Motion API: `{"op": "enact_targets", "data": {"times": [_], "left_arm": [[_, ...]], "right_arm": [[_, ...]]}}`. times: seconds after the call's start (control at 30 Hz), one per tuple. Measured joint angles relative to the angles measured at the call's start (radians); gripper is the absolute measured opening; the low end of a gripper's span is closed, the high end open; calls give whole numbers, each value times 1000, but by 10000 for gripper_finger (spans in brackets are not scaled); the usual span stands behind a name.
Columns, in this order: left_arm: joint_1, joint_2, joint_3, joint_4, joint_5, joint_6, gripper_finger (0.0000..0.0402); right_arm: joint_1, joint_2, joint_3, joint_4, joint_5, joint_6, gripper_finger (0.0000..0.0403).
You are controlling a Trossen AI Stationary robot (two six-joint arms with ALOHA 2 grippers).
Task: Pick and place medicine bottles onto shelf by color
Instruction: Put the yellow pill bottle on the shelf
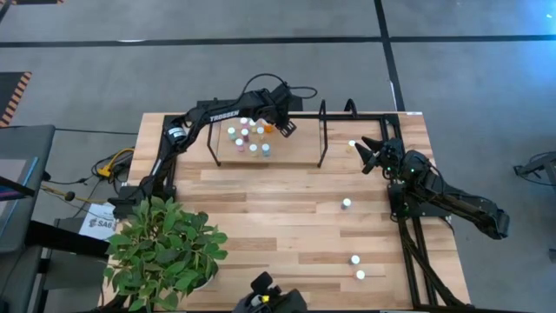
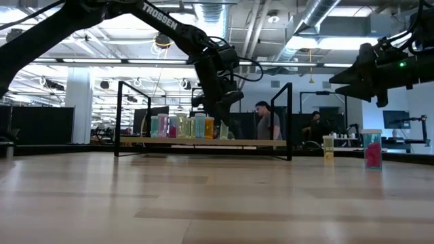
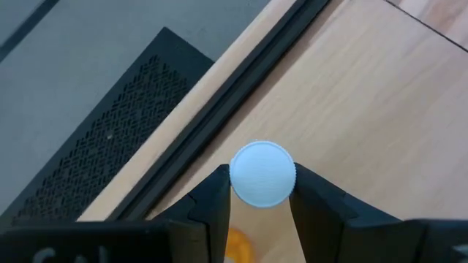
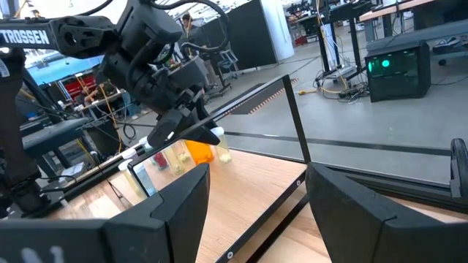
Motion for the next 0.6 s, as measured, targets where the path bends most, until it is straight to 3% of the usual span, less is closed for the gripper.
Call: {"op": "enact_targets", "data": {"times": [0.6], "left_arm": [[-4,0,0,-5,31,-27,122]], "right_arm": [[0,0,0,0,0,0,249]]}}
